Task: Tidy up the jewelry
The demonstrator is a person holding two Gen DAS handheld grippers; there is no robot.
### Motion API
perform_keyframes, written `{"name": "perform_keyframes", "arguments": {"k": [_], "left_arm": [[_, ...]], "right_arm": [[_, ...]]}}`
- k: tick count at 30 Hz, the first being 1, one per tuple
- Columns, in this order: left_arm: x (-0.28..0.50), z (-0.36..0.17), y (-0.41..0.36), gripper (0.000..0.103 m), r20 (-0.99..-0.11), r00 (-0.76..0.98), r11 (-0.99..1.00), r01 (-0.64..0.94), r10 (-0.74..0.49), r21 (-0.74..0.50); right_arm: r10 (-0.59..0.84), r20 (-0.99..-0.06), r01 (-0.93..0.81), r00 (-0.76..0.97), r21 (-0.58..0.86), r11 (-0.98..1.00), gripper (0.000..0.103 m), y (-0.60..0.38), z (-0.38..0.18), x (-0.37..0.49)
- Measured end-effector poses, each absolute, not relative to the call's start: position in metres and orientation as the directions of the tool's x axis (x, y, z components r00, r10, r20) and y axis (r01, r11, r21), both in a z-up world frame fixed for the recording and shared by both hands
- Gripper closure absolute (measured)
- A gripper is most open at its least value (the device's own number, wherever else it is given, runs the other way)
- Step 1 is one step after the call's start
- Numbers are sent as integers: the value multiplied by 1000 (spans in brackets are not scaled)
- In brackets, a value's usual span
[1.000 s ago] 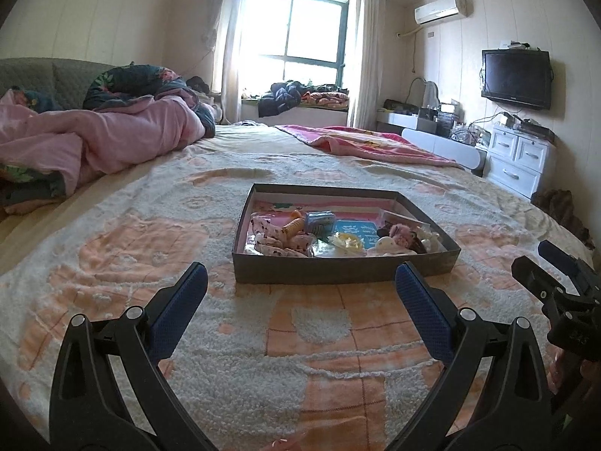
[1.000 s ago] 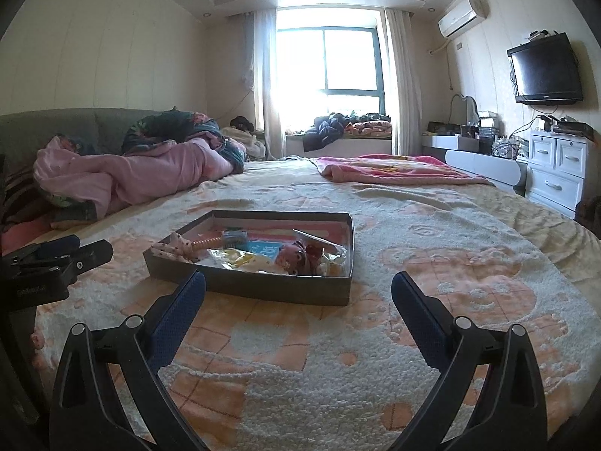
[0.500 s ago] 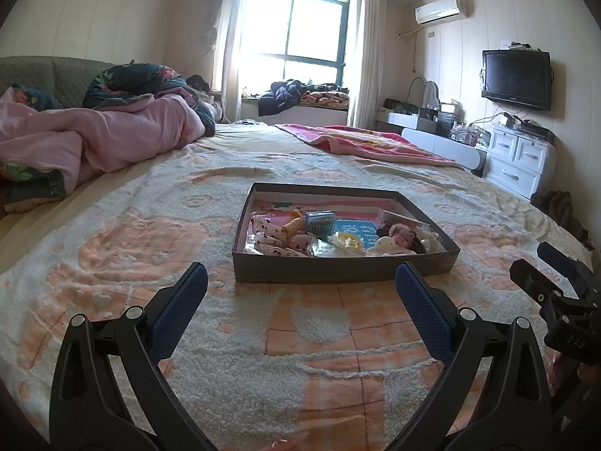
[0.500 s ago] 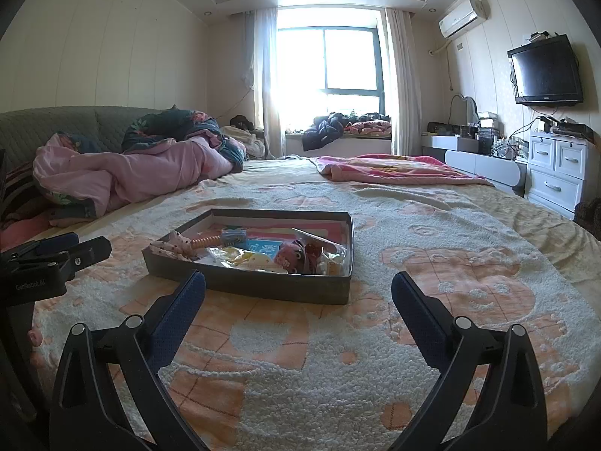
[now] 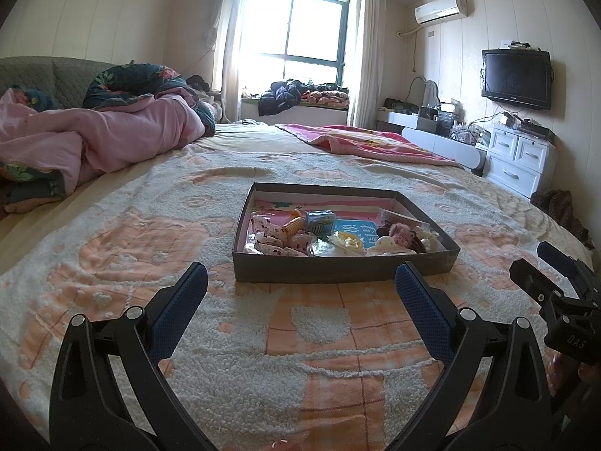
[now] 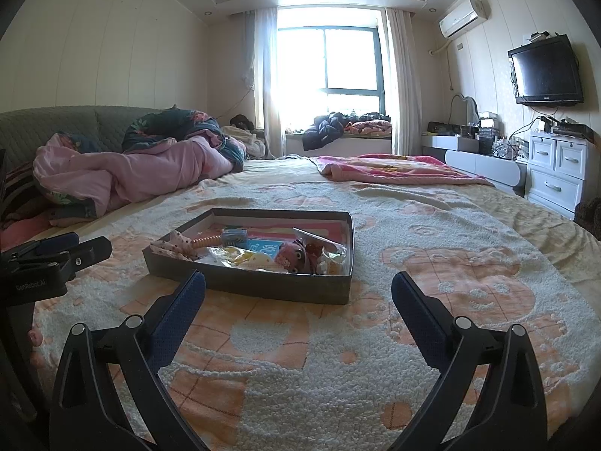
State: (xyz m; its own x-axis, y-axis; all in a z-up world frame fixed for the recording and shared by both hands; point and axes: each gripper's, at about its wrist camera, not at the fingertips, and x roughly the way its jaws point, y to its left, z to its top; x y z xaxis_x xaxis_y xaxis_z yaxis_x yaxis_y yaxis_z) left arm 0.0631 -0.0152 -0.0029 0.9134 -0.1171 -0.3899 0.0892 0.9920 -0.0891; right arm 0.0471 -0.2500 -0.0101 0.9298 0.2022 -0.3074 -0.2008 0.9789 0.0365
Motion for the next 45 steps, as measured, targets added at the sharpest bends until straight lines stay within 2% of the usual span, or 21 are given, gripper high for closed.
{"name": "perform_keyframes", "arguments": {"k": [45], "left_arm": [[63,-4,-16,11,-389,914,992,90,-117,-86]], "right_arm": [[208,-309,-207,928,35,978,6,-248,-12,47]]}}
